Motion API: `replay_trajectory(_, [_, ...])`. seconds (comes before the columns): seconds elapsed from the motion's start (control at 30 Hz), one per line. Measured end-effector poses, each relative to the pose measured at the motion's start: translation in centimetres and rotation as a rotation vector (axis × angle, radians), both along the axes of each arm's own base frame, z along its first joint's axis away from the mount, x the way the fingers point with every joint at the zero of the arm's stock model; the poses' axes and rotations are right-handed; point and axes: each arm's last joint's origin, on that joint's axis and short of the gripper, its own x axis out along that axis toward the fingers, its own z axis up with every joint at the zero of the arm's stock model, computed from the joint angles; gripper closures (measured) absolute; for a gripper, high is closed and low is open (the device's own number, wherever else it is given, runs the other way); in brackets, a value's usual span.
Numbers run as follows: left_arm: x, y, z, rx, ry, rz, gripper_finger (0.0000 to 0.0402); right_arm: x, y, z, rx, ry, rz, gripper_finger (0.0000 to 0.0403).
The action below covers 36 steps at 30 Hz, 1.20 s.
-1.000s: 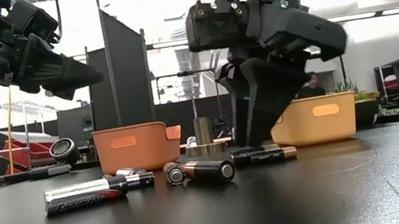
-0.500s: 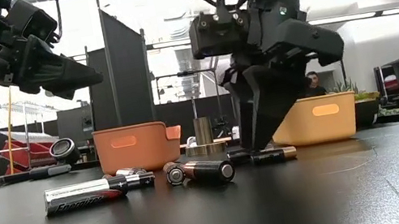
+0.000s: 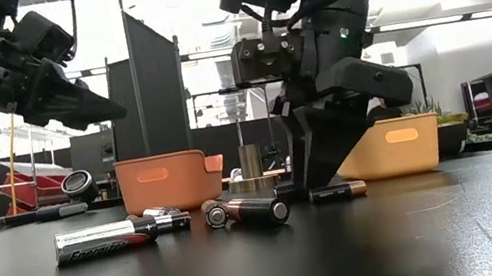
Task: Sort batteries
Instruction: Put the black battery into the yellow bin
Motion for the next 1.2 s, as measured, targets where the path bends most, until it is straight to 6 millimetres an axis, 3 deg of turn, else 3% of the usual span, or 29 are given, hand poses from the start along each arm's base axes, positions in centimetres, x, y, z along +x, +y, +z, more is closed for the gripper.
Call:
replay_trajectory(0.17, [0.0, 0.0, -0.1, -0.003, 0.008, 0.002, 0.0291, 0.1, 0.1, -0.5, -0.011, 0.010, -0.001, 0.0274])
replay_trajectory(0.47, [-0.2, 0.0, -0.5, -0.001, 0.054, 0.009, 0.0291, 0.2, 0.1, -0.4, -0.012, -0.002, 0.005, 0.0371])
replay_trajectory(0.77, [0.0, 0.0, 0.1, -0.040, -0.020, 0.024, 0.0291, 0.7, 0.1, 0.3, -0.019, -0.012, 0.012, 0.0387])
replay_trajectory(1.03, [0.4, -1.6, 1.6, 0.037, -0.069, -0.100, 0.0291, 1.8, 0.3, 3.1, -0.055, -0.031, 0.076, 0.0387])
replay_trajectory(1.2, [0.5, -3.7, 3.1, 0.119, -0.085, -0.204, 0.0291, 1.1, -0.3, 7.1, -0.075, -0.141, 0.083, 0.0385])
